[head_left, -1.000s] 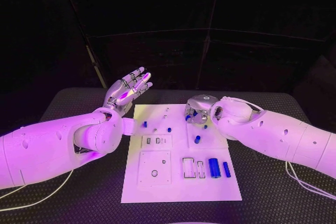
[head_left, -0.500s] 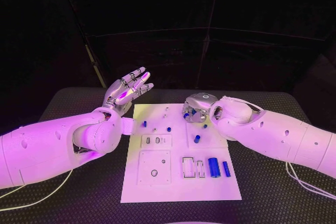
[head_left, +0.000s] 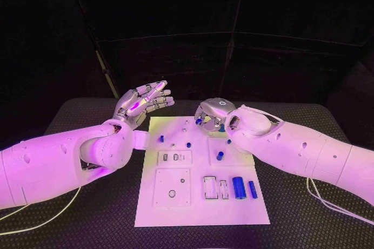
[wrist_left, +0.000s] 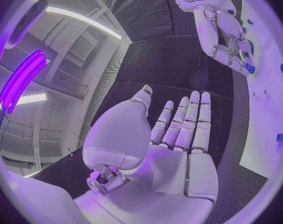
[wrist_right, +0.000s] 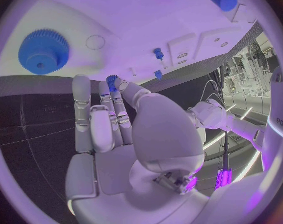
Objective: Assemble the parts on the task board
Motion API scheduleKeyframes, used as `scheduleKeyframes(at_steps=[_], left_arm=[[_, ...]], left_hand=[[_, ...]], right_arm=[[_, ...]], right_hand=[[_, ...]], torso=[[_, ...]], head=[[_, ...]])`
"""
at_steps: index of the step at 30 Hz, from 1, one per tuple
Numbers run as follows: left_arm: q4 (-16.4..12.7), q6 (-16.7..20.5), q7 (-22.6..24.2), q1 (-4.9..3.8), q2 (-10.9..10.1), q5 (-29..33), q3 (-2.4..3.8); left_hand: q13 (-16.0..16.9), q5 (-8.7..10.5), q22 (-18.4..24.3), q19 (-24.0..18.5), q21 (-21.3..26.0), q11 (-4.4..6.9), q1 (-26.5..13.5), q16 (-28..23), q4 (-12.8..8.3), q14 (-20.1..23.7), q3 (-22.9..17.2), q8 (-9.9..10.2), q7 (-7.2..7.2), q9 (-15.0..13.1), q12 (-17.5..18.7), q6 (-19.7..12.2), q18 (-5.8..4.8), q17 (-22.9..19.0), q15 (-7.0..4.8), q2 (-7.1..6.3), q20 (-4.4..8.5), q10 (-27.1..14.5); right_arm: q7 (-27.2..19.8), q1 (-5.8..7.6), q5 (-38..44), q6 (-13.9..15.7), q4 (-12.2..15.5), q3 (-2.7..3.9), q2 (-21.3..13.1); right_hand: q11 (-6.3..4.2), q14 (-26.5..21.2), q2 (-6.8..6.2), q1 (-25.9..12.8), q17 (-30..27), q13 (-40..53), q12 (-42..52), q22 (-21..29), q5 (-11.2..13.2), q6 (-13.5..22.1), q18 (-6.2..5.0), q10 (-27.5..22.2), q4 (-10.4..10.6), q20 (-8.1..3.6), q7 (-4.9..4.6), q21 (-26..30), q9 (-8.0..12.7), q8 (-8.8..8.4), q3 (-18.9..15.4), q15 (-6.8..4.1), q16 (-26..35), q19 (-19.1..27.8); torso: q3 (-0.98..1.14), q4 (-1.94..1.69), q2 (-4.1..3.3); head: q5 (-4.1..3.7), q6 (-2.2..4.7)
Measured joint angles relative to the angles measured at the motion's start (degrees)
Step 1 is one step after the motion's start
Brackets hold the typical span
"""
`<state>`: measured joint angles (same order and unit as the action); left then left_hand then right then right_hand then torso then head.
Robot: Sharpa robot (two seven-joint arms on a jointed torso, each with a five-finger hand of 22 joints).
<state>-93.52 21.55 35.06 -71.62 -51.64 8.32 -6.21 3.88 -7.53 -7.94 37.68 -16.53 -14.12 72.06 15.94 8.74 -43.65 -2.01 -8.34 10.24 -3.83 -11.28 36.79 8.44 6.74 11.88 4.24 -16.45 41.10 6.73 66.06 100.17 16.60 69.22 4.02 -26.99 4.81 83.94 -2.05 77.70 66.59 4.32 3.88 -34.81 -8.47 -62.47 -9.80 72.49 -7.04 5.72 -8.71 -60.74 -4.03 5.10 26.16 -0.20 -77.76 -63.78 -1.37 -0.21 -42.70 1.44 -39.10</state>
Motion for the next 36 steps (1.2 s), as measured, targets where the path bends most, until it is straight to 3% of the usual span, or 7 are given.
scheduleKeyframes(at_steps=[15,36], left_arm=[[0.5,-2.5,-0.5,-0.13,0.0,0.6,0.0],[0.4,-3.2,-0.5,-0.48,0.1,0.7,0.0]], left_hand=[[-0.1,0.0,0.2,0.0,0.0,0.1,0.2,0.0,-0.7,-0.6,-0.4,-0.3,0.2,0.0,-0.5,1.2,-0.01,-0.2,-0.2,0.24,-0.03,0.5],[-0.1,0.0,0.3,0.0,0.0,0.11,0.3,0.2,-1.0,-0.6,-0.7,-0.6,0.2,0.0,-0.5,1.2,-0.02,-0.2,-0.2,0.7,-0.03,0.9]], right_arm=[[-0.4,0.58,-0.8,1.0,-7.2,0.02,6.6],[-0.9,0.78,-1.0,-0.5,-11.1,0.01,10.1]], right_hand=[[0.0,0.0,-0.52,-0.5,0.0,0.0,0.0,-0.1,-0.1,0.0,0.0,0.0,0.2,-0.2,0.0,-0.2,0.1,0.0,0.2,0.0,0.0,0.2],[-0.23,0.0,-0.74,-0.7,0.1,-0.2,0.0,-0.3,-0.1,0.2,-0.01,-0.2,0.7,-0.19,-0.2,-0.2,0.2,-0.52,0.6,0.0,0.0,0.2]], torso=[[-0.03,0.0,-0.11],[-0.03,0.07,-0.13]], head=[[0.48,-0.38],[1.09,-0.84]])
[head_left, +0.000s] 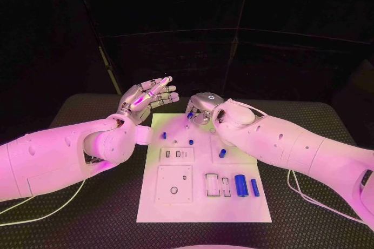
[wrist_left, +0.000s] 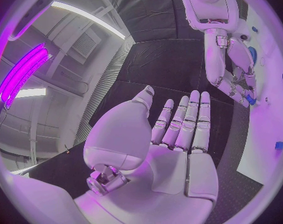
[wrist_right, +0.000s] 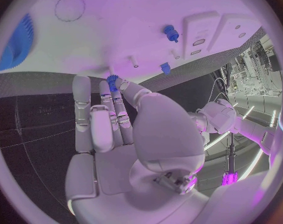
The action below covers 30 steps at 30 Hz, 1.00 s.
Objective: Assemble the parts on the task board
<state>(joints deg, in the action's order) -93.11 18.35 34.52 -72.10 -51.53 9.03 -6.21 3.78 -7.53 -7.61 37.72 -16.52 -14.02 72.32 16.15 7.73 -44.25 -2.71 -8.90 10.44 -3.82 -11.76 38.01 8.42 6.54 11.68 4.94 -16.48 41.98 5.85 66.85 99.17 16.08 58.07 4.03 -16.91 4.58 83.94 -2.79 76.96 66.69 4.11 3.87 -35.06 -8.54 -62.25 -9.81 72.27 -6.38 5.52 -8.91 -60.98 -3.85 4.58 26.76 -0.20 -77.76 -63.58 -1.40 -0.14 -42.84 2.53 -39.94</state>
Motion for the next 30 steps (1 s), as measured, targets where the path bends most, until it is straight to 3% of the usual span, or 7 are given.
scheduleKeyframes(at_steps=[16,20,23,26,30], left_arm=[[0.1,0.0,0.0,-0.21,0.0,0.0,0.01],[0.1,0.0,-0.1,-0.22,0.0,0.0,0.01],[0.1,0.0,-0.1,-0.22,0.0,0.0,0.01],[0.2,0.0,-0.1,-0.23,0.0,0.1,0.01],[0.2,0.0,-0.1,-0.24,0.1,0.1,0.01]], left_hand=[[0.0,0.0,0.0,0.0,0.0,0.0,0.2,0.0,0.0,0.0,0.0,0.0,0.2,0.0,0.0,0.2,0.0,0.0,0.0,0.2,0.0,0.0],[0.0,0.0,0.0,0.0,0.0,0.0,0.2,0.0,0.0,-0.2,0.0,0.0,0.2,0.0,0.0,0.2,0.0,0.0,0.21,0.19,0.0,0.0],[0.0,0.0,0.0,0.0,0.0,0.0,0.2,0.0,0.0,-0.2,0.0,0.0,0.2,0.0,0.0,0.2,0.0,0.0,0.21,0.19,0.0,0.0],[0.0,0.0,0.0,0.0,0.0,0.0,0.2,0.0,0.0,-0.2,0.0,0.0,0.2,0.0,0.0,0.2,0.0,0.0,0.21,0.19,0.0,0.0],[0.0,0.0,0.0,0.0,0.0,0.0,0.2,0.0,0.0,-0.2,0.0,0.0,0.2,0.0,0.0,0.2,0.0,-0.1,0.21,0.19,0.0,0.0]], right_arm=[[0.1,0.05,0.0,-2.1,-1.1,-0.01,0.7],[0.2,0.05,0.1,-2.2,-1.2,0.0,0.8],[0.2,0.06,0.1,-2.3,-1.4,0.0,0.9],[0.2,0.05,0.1,-2.3,-1.5,-0.01,0.9],[0.2,0.04,0.1,-2.2,-1.4,-0.02,0.9]], right_hand=[[0.26,0.0,-0.52,-0.5,-0.6,-0.1,-0.2,0.3,0.0,0.3,0.0,-1.1,0.3,0.23,-0.13,0.0,0.0,-0.38,0.3,0.0,0.0,0.6],[0.6,0.0,-1.06,-1.1,-1.1,-0.2,-0.2,0.6,0.0,0.9,0.0,-2.0,0.5,0.53,-0.73,0.0,0.1,-0.66,0.6,0.0,0.0,0.9],[1.19,0.1,-2.07,-2.1,-1.8,-0.5,-0.2,1.3,0.0,3.7,0.01,-5.4,0.9,1.05,-1.22,0.0,0.2,-0.98,0.8,0.95,0.3,1.9],[1.87,0.0,-3.46,-2.5,-3.0,-0.6,-0.2,2.7,-0.3,7.4,0.01,-9.5,1.5,1.53,-1.21,0.9,0.3,-0.98,0.2,1.24,1.1,3.2],[2.07,0.1,-3.59,-2.4,-4.0,-0.6,-0.2,3.8,-0.3,10.3,0.0,-12.1,1.8,1.94,-1.2,1.3,0.3,-0.98,-0.6,1.57,1.4,4.0]], torso=[[0.09,0.13,-0.01],[0.1,0.14,-0.03],[0.1,0.14,-0.03],[0.1,0.14,-0.04],[0.1,0.13,-0.07]], head=[[0.14,-0.47],[0.12,-0.5],[0.05,-0.5],[0.04,-0.51],[0.03,-0.59]])
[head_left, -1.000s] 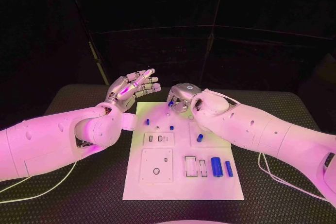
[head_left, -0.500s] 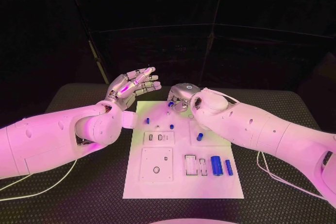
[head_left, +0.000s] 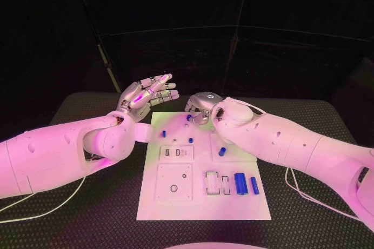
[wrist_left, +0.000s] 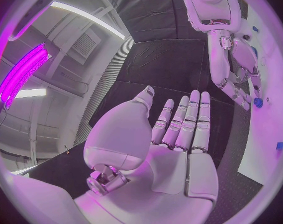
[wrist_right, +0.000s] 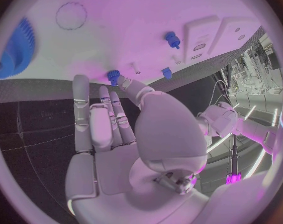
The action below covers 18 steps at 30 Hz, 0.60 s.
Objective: Assemble the parts on the task board
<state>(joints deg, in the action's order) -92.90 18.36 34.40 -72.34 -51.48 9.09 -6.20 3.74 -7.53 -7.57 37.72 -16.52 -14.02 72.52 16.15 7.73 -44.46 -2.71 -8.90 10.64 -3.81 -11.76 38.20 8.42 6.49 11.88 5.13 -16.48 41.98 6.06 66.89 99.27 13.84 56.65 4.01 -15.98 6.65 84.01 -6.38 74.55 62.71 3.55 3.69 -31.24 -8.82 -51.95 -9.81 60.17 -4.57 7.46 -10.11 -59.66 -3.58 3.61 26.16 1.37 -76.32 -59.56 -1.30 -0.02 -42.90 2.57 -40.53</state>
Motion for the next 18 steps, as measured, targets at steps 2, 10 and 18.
scheduleKeyframes(at_steps=[2,10,18], left_arm=[[0.0,0.0,0.0,0.0,0.0,0.0,0.0],[0.3,0.0,-0.1,0.0,-0.2,0.0,0.0],[1.0,0.0,-0.1,0.0,-0.4,0.0,-0.02]], left_hand=[[0.0,0.0,0.0,0.0,0.0,0.0,0.0,0.0,0.0,0.0,0.0,0.0,0.0,0.0,0.0,0.0,0.0,0.0,0.0,0.0,0.0,0.0],[0.0,0.0,0.1,0.0,0.0,0.0,0.0,0.0,-0.2,-0.2,-0.2,0.0,0.0,0.0,0.0,0.4,0.0,0.0,-0.22,0.0,0.0,0.0],[0.0,0.0,0.3,1.0,0.0,0.26,1.6,0.3,-2.8,-1.4,-2.4,-0.4,0.11,0.1,-0.2,1.6,-0.01,-0.3,-0.55,1.61,0.14,0.7]], right_arm=[[-0.1,0.0,0.0,0.1,0.1,0.0,0.0],[-0.2,-0.02,-0.2,1.0,3.4,-0.01,-3.1],[0.9,-0.03,-3.6,2.7,11.1,0.02,-12.1]], right_hand=[[0.0,0.0,-0.09,0.1,-0.1,0.0,0.0,0.2,0.0,0.1,0.0,0.0,0.2,-0.19,-0.03,0.2,0.0,0.0,-0.2,0.0,0.1,0.2],[0.0,0.0,-0.09,0.1,-0.6,0.2,0.5,0.1,0.0,0.1,0.0,0.0,0.3,-0.19,-0.05,0.3,-0.2,0.04,-0.6,-0.01,0.1,0.2],[-1.82,-0.1,-0.09,0.1,3.4,2.3,6.0,-4.8,-0.4,-3.2,0.0,11.2,1.3,-1.04,0.38,-3.0,-0.6,1.35,-1.3,-0.85,-2.0,-2.5]], torso=[[0.0,-0.03,-0.01],[0.04,0.04,0.04],[0.19,0.71,0.52]], head=[[0.0,-0.03],[0.25,-0.08],[0.08,-0.02]])
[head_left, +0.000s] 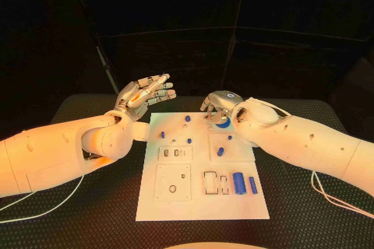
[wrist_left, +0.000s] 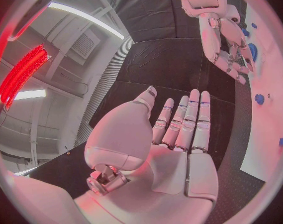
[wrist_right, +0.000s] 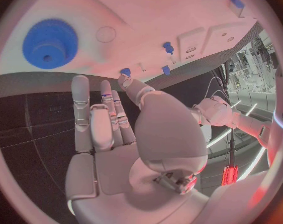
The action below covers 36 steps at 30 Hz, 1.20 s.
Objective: Assemble the parts on the task board
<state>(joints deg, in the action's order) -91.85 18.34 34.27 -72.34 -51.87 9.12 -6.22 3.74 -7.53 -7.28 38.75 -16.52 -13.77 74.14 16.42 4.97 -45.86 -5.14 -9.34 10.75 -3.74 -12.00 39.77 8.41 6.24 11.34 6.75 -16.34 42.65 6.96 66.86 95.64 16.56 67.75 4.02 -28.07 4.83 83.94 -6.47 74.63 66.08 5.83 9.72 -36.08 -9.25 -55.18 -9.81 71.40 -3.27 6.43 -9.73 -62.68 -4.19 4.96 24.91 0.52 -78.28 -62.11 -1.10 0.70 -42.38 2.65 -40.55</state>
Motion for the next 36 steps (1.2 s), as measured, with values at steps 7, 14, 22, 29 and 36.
scheduleKeyframes(at_steps=[7,14,22,29,36], left_arm=[[1.6,-0.4,-0.1,0.0,-0.1,0.0,0.0],[2.5,-1.1,-0.2,-0.04,-0.3,0.0,0.0],[2.7,-1.7,-0.3,-0.05,-0.2,0.0,0.0],[2.9,-2.0,-0.4,-0.05,-0.2,-0.1,0.0],[3.0,-2.2,-0.4,-0.05,0.0,-0.1,0.0]], left_hand=[[-0.1,-0.27,-0.2,5.9,-2.7,1.48,1.8,1.7,-6.9,-6.8,-12.0,-0.8,0.64,0.0,-0.4,4.7,1.35,0.0,-2.05,-1.05,0.98,3.6],[-0.1,-0.27,0.2,11.3,-4.1,2.32,-2.6,0.0,-8.6,-11.0,-22.1,-0.7,1.4,0.0,0.4,7.5,1.35,-1.0,-3.43,-4.62,2.52,6.8],[-0.1,-0.27,0.7,12.3,-4.1,2.52,-4.1,-1.6,-8.7,-11.4,-24.2,-0.4,1.34,0.0,1.3,8.5,1.35,-1.4,-3.45,-5.6,2.71,8.0],[-0.1,-0.27,0.9,12.3,-4.1,2.52,-4.4,-2.1,-8.6,-11.6,-24.5,-0.4,1.54,0.0,1.3,8.7,1.35,-1.5,-3.25,-5.83,2.71,8.0],[-0.1,-0.27,1.1,12.3,-4.0,2.62,-4.7,-2.5,-8.9,-11.8,-24.8,-0.4,1.75,0.0,1.6,8.9,1.35,-1.5,-3.44,-6.21,2.71,8.6]], right_arm=[[2.5,0.01,-7.3,0.6,6.0,0.01,-9.2],[4.3,0.02,-12.6,0.1,7.7,0.0,-13.0],[5.4,0.02,-15.7,-1.5,5.7,-0.01,-11.4],[5.8,0.01,-16.6,-2.9,3.3,-0.02,-9.1],[5.9,-0.01,-16.4,-3.7,1.7,-0.02,-7.0]], right_hand=[[-3.11,0.1,-2.35,-2.3,2.9,9.8,12.6,-2.5,-0.4,-2.3,0.01,9.0,3.2,-2.28,2.32,-1.5,-0.1,0.99,-6.2,-2.68,-1.9,-2.3],[-2.17,0.0,-2.05,-1.1,8.8,50.0,50.7,-6.6,-2.1,1.9,0.96,7.1,9.1,-1.62,1.34,-3.9,0.3,-0.02,-17.1,-2.1,-6.3,-4.9],[-0.62,0.0,-1.87,4.5,8.9,64.0,63.3,-8.4,-2.1,6.1,0.95,8.6,15.7,-0.7,-0.17,-5.2,0.3,-0.32,-24.1,-0.73,-7.9,-5.8],[-0.13,0.1,-1.17,5.8,8.9,67.6,66.4,-9.4,-2.1,6.2,0.94,9.6,16.7,-0.49,-0.23,-5.9,0.2,-0.01,-24.3,-0.6,-8.5,-6.0],[-0.22,0.1,-0.21,6.7,8.9,69.1,68.9,-10.3,-2.3,6.0,0.93,10.7,17.0,-0.27,-0.05,-6.3,0.1,0.75,-24.3,-0.6,-9.0,-6.2]], torso=[[0.19,0.52,0.47],[0.3,0.79,0.59],[0.34,0.74,0.5],[0.31,0.69,0.45],[0.32,0.75,0.41]], head=[[-0.19,0.09],[-0.7,0.31],[-0.71,0.47],[-0.58,0.3],[-0.51,0.44]])
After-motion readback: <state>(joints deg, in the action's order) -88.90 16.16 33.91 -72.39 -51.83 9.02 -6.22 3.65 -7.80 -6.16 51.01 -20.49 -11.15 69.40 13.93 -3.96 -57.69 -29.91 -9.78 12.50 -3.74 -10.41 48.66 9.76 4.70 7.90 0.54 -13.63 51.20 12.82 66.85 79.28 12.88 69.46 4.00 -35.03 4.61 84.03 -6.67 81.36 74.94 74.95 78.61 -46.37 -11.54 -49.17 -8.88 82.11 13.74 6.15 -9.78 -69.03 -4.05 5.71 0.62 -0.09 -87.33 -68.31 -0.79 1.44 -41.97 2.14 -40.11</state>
